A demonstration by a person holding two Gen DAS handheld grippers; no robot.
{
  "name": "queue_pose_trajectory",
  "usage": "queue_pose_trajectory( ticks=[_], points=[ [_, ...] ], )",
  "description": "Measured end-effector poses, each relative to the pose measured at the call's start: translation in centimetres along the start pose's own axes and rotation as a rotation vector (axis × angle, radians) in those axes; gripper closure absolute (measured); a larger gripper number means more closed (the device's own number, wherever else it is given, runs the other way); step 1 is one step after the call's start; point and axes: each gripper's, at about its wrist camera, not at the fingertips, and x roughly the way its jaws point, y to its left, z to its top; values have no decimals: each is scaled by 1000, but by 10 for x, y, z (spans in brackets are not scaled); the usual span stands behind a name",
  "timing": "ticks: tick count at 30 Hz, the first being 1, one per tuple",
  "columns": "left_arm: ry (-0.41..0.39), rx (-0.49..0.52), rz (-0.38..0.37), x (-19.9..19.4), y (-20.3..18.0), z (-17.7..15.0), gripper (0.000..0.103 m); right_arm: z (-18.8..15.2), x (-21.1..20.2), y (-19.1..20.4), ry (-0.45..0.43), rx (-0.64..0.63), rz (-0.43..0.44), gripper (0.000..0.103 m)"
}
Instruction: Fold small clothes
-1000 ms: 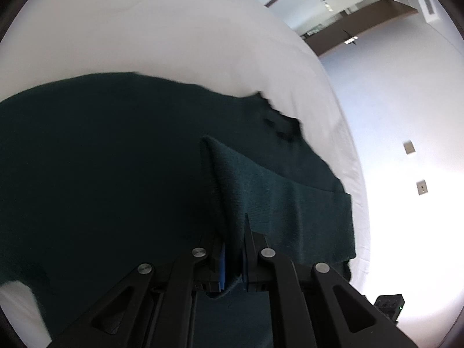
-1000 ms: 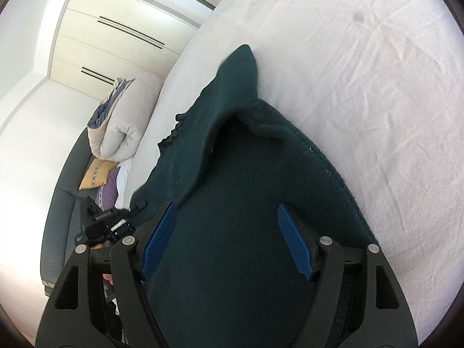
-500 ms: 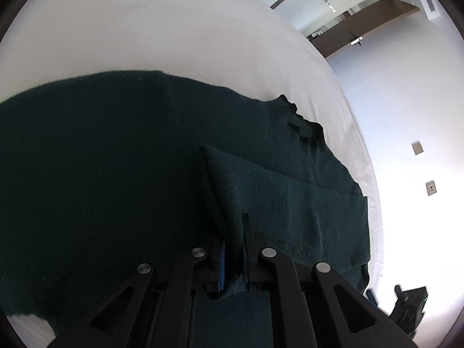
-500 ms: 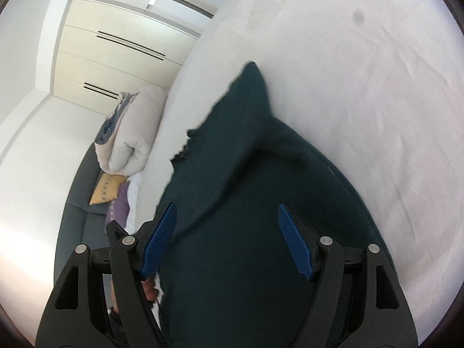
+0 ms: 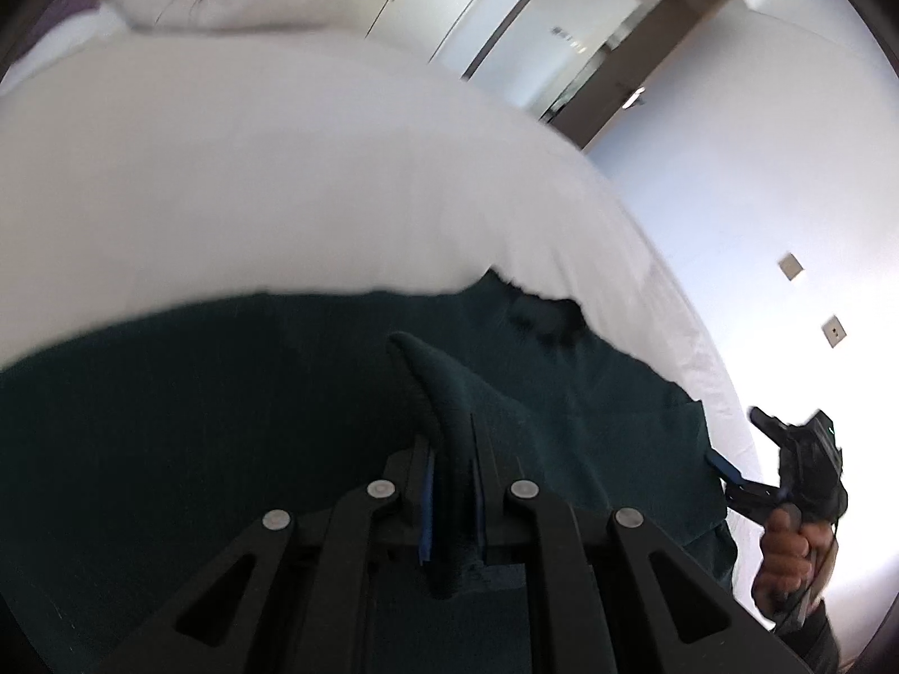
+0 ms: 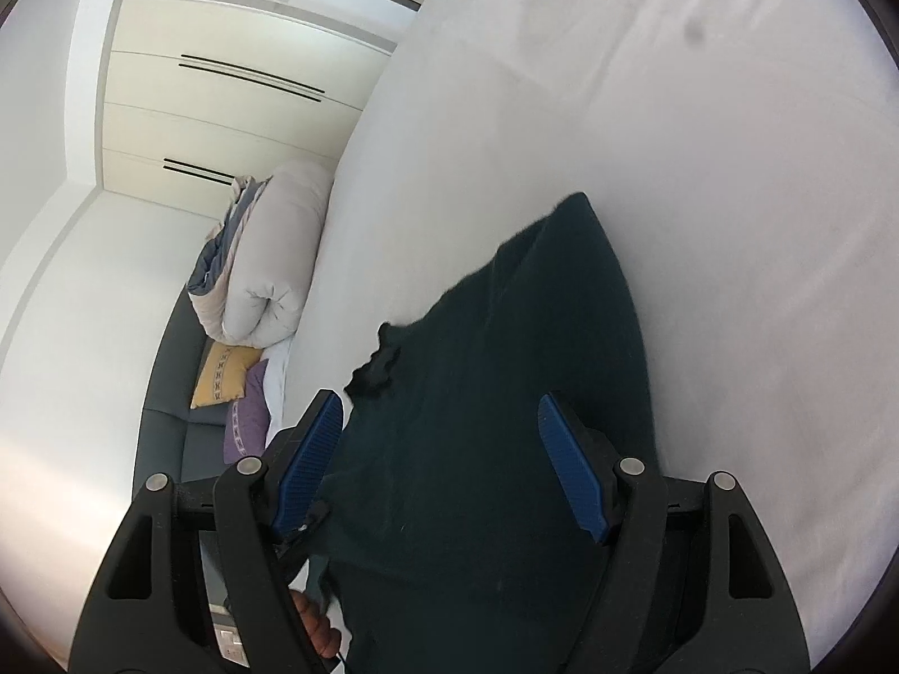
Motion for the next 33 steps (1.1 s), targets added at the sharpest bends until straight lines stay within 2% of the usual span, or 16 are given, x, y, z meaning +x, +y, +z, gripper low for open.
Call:
queue_pose_trajectory(
  ticks=[2,4,5,7,10,15,18,20,23,25,27,30,33],
  points=[
    [11,21,41,6,2,-4,92,10,14,-8,7,15,7,32],
    [101,-34,59,23,19,-15,92,13,22,-23,13,46,24,32],
    [106,-65,36,24,27,-21,90,13,22,-27,9,57,49,32],
    [88,-97,-14,16,36,-28,90,7,20,-37,16,57,77,32],
    [96,-128,-50,13,43,-31,88,7,16,-38,31,23,79,32],
    [97,-111,-30,16,43,-29,88,34,27,-42,-7,67,54,32],
    [80,-81,-17,18,37,-32,87,52,40,-44,8,92,46,32],
    [79,-89,-27,16,38,-32,87,52,39,-42,14,84,39,32],
    [79,-97,-44,16,39,-31,87,32,30,-39,51,30,38,32],
    [73,-108,-57,9,41,-32,80,11,17,-40,60,-2,43,31],
    [49,-131,-67,-6,43,-35,51,-9,0,-43,67,-7,51,31],
    [-22,-167,-60,-48,49,-44,20,-36,-33,-45,54,11,70,30],
    [-121,-290,-60,-105,79,-64,14,-67,-60,-41,39,11,96,30]
  ],
)
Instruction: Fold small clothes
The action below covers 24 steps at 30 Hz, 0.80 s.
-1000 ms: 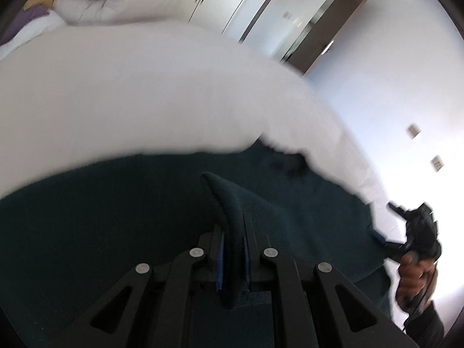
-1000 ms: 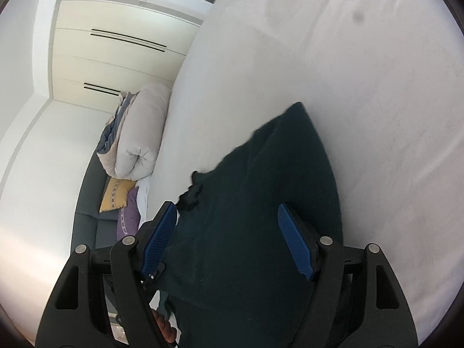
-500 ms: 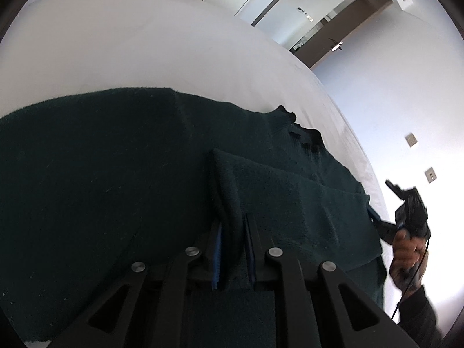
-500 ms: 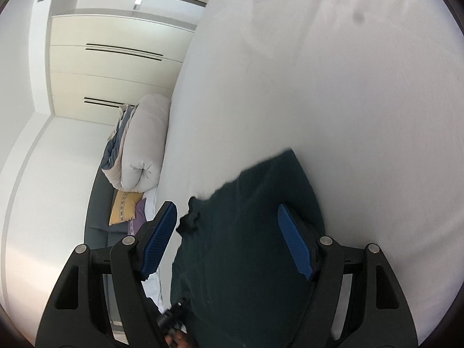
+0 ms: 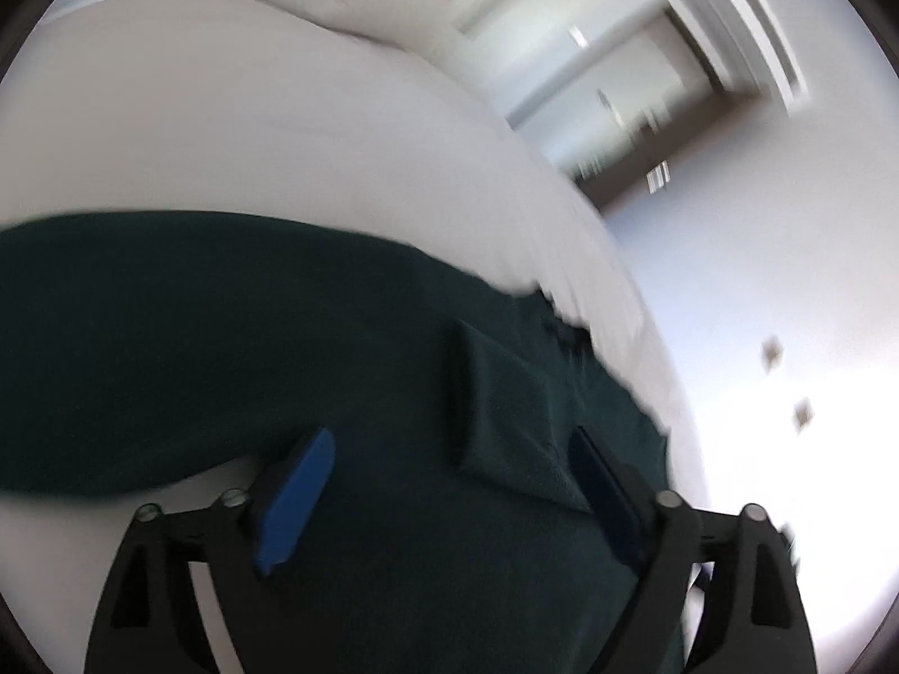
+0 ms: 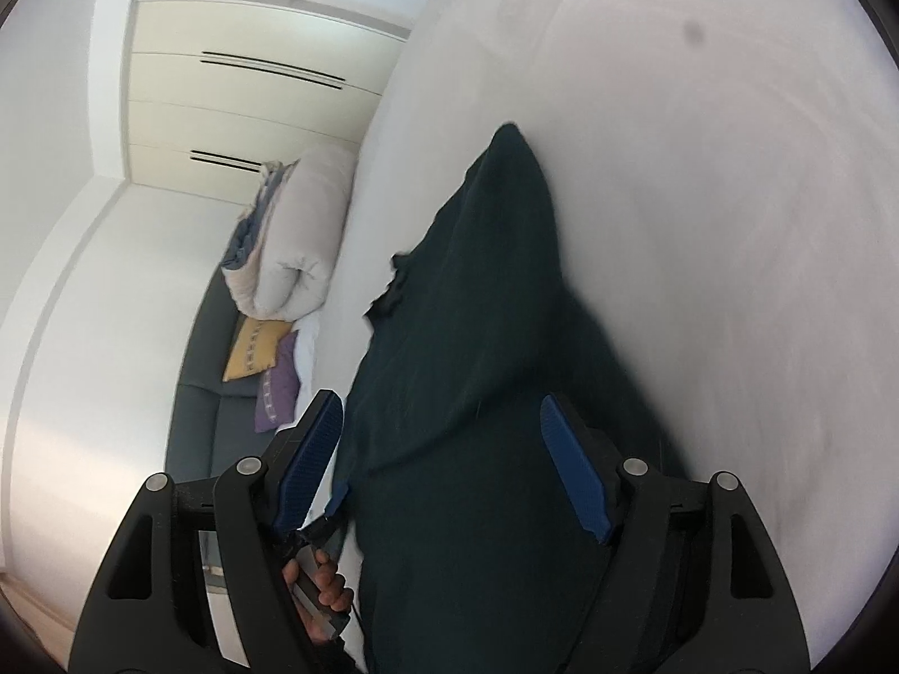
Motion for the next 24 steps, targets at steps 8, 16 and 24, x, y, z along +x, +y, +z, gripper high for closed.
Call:
queue_pose_trajectory(
  ticks=[8,16,24],
  points=[
    [-293,-575,-36,-148,155,-25,14,-83,1,33,64,-23,31,30],
    [-463,-859,-98,-193,222,-33,16,-134,38,90,147,-55,52,30],
    [-588,-1013,-119,-179,237,-35,16,-162,61,128,178,-104,45,30]
  ],
)
